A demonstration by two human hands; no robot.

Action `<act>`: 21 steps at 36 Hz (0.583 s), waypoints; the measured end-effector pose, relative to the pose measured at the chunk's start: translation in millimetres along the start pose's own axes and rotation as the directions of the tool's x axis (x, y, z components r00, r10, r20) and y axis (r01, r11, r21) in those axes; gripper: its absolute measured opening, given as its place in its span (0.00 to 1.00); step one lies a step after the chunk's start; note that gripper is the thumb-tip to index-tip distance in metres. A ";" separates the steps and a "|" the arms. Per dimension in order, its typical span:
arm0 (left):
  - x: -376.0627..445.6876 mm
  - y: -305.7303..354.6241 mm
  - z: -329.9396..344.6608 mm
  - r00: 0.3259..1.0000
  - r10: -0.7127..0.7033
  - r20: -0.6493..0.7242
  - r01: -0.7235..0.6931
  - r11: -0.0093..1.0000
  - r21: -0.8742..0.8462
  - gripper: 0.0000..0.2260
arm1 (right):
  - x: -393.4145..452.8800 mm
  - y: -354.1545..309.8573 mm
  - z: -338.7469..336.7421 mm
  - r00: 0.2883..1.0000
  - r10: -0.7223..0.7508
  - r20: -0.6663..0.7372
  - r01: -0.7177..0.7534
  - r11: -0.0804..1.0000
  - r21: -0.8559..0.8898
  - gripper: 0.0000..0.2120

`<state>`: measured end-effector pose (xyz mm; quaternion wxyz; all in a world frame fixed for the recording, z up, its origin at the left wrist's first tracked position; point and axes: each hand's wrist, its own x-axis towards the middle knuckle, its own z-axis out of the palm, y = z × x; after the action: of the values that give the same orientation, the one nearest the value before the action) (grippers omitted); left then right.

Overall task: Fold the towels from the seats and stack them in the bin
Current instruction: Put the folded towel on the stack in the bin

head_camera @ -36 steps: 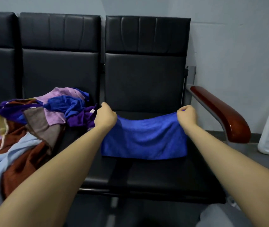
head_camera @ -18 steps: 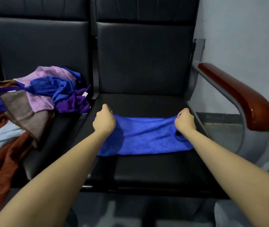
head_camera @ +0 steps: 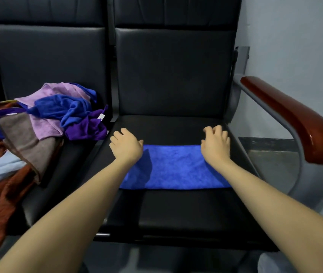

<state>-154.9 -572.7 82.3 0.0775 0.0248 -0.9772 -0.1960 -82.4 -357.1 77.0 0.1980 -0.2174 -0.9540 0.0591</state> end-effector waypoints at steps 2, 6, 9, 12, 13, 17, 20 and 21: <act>-5.6 -0.3 3.1 0.999 0.020 -0.030 -0.018 0.997 0.069 0.20 | -7.8 -3.8 7.9 0.990 -0.136 0.029 0.132 0.986 0.106 0.15; -18.6 -4.3 5.7 0.997 -0.043 0.070 0.029 0.983 0.181 0.20 | -21.2 -9.0 19.2 0.904 -0.390 0.175 0.344 0.907 0.244 0.16; -26.9 -12.7 7.1 0.989 -0.088 0.117 0.055 0.965 0.255 0.23 | -27.2 -11.1 21.4 0.847 -0.459 0.269 0.388 0.879 0.276 0.20; -31.6 -20.9 7.1 0.990 -0.097 0.104 0.063 0.954 0.292 0.24 | -31.3 -10.6 22.0 0.811 -0.426 0.401 0.380 0.905 0.193 0.25; -32.5 -22.8 7.0 0.990 -0.088 0.108 0.052 0.954 0.295 0.24 | -32.7 -10.7 22.6 0.798 -0.412 0.439 0.377 0.911 0.168 0.26; -33.3 -24.9 6.3 0.988 -0.047 0.150 0.014 0.977 0.214 0.18 | -34.8 -12.1 22.7 0.780 -0.378 0.499 0.375 0.920 0.111 0.29; -34.7 -28.6 7.2 0.992 0.001 0.124 -0.023 0.985 0.173 0.16 | -35.4 -13.4 23.9 0.779 -0.373 0.504 0.381 0.920 0.092 0.29; -34.2 -30.5 7.0 0.995 0.024 0.096 -0.039 0.987 0.156 0.14 | -34.7 -14.4 24.7 0.780 -0.371 0.504 0.381 0.920 0.089 0.29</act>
<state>-121.7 -595.5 59.3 0.0323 0.0061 -0.9925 -0.1179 -69.3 -386.0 45.1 -0.0566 -0.0010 -0.9963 0.0654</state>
